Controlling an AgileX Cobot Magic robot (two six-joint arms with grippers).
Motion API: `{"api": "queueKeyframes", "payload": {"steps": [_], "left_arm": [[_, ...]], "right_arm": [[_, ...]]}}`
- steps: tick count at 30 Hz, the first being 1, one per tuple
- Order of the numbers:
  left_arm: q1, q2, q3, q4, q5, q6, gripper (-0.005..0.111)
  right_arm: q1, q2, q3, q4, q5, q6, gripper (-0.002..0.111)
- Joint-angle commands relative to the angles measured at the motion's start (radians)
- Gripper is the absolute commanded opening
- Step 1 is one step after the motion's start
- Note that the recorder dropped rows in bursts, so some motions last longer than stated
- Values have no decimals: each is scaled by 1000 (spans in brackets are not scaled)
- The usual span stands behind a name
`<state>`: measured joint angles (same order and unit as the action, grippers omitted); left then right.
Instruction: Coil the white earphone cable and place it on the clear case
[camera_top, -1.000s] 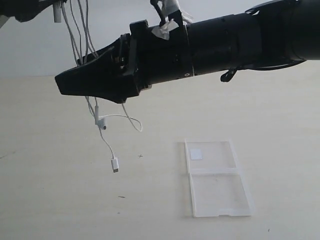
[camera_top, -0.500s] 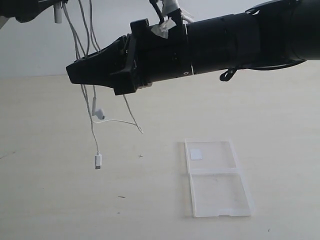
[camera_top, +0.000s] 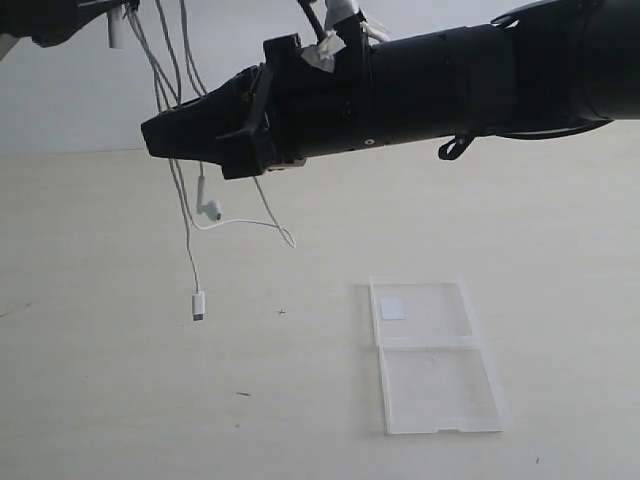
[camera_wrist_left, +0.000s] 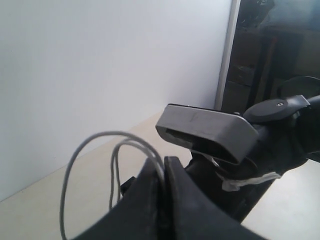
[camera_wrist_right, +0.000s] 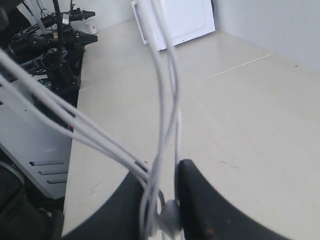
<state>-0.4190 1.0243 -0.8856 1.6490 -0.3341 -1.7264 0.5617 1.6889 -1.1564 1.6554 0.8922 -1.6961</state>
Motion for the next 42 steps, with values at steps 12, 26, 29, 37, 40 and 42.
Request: {"api": "queueKeyframes", "payload": {"steps": [12,26,29,37,40,42], "left_arm": [[1,1,-9,-15,-15,-6,0],[1,1,-9,-15,-6,-6,0],[1,1,-9,-15,-13,-8,0],[1,1,-9,-13,-31,-31,0],[1,1,-9,-32,-75,-44,0],[1,1,-9,-47,-102,-44,0]], "right_arm": [[2,1,3,38,-24,2,33],[2,1,3,26,-53,70,49],[2,1,3,28,-85,70,50],[2,1,3,28,-134,74,65],[2,1,3,31,-139,74,65],[2,1,3,46,-143,74,65]]}}
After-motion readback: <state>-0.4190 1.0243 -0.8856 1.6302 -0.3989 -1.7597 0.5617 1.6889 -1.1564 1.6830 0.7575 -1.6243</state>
